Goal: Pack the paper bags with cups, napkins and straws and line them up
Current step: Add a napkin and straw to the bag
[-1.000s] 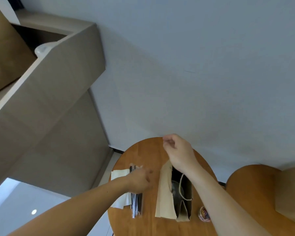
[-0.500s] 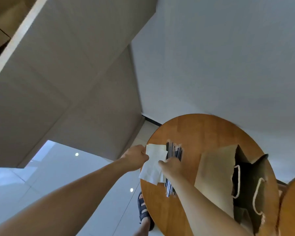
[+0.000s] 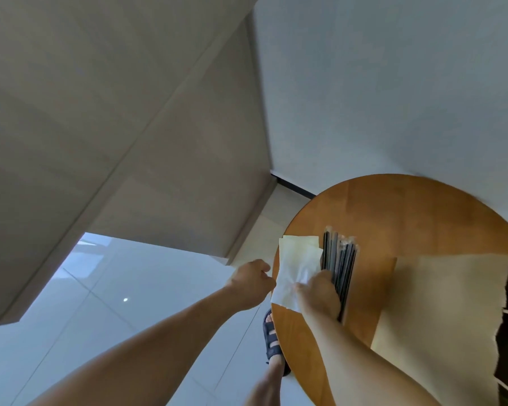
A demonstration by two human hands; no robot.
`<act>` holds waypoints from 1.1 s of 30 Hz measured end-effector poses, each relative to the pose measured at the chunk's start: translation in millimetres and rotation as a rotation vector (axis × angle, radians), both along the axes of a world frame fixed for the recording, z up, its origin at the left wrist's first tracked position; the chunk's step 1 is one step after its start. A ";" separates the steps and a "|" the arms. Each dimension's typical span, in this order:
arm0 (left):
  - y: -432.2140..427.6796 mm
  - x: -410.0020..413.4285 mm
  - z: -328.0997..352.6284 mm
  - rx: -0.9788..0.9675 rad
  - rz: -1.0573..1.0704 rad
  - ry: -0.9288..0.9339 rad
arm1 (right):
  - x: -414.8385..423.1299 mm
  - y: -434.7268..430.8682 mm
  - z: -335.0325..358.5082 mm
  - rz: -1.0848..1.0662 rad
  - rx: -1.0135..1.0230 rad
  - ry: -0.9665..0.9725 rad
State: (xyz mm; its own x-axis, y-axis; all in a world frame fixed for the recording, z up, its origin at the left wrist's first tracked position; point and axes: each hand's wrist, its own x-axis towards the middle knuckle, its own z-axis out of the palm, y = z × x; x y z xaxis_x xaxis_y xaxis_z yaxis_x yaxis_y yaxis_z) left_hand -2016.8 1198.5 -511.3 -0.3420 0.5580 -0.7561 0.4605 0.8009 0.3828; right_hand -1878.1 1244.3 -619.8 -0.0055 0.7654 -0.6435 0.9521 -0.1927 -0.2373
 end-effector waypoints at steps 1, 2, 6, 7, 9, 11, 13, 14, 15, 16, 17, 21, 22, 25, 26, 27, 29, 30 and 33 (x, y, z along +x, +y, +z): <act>0.8 0.8 0.4 0.000 -0.001 -0.006 | 0.6 -0.1 1.3 0.014 0.011 -0.010; 1.7 1.8 1.2 0.001 0.000 -0.011 | 1.7 -0.1 2.6 0.016 0.024 -0.004; 6.5 6.6 2.6 0.016 0.001 -0.014 | 11.1 1.7 12.0 -0.058 0.063 0.133; 7.6 7.8 3.1 0.019 0.005 -0.017 | 14.4 2.3 14.7 -0.082 0.064 0.166; 8.4 10.1 4.3 0.020 0.019 -0.028 | 20.7 1.4 18.6 -0.137 0.059 0.240; 8.9 12.9 4.5 0.012 0.047 -0.047 | 25.1 0.0 21.1 -0.195 0.052 0.333; 9.2 15.7 4.8 -0.006 0.091 -0.069 | 27.1 0.5 24.5 -0.273 0.038 0.447; 9.6 17.1 4.4 -0.010 0.118 -0.081 | 27.6 1.6 27.3 -0.311 0.026 0.515; 9.8 18.5 4.3 -0.007 0.142 -0.097 | 28.7 2.8 30.8 -0.333 0.015 0.580; 10.0 20.0 4.1 0.000 0.165 -0.117 | 30.1 3.9 34.9 -0.346 -0.005 0.642; 10.5 22.2 4.0 0.009 0.193 -0.133 | 32.1 4.8 39.4 -0.367 -0.043 0.712; 11.5 30.3 4.0 0.065 0.466 -0.285 | 41.5 0.1 53.5 -0.474 -0.247 0.947; 11.6 31.3 3.6 0.074 0.523 -0.318 | 43.8 -2.0 53.8 -0.475 -0.271 0.955; 11.7 35.3 1.7 0.095 0.520 -0.290 | 54.4 -4.4 46.6 -0.498 -0.223 0.959; 11.7 36.8 1.2 0.096 0.499 -0.270 | 59.9 -2.1 42.2 -0.492 -0.125 0.902; 12.1 38.4 1.3 0.093 0.478 -0.261 | 66.3 2.0 34.7 -0.463 -0.006 0.797; 12.6 41.4 1.4 0.075 0.442 -0.256 | 80.5 11.0 18.3 -0.363 0.155 0.499; 12.6 42.0 1.3 0.069 0.432 -0.249 | 85.5 14.1 11.7 -0.312 0.165 0.362; 10.5 41.7 0.4 0.075 0.412 -0.221 | 89.7 16.0 -5.9 -0.170 0.124 0.176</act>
State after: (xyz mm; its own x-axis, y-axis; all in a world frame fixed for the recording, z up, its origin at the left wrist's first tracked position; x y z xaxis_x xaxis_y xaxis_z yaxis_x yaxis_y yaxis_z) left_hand -1975.1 1209.1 -510.9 -0.3817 0.4651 -0.7987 0.0106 0.8663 0.4994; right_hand -1788.5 1260.4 -625.7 0.0268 0.8377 -0.5455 0.8505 -0.3059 -0.4278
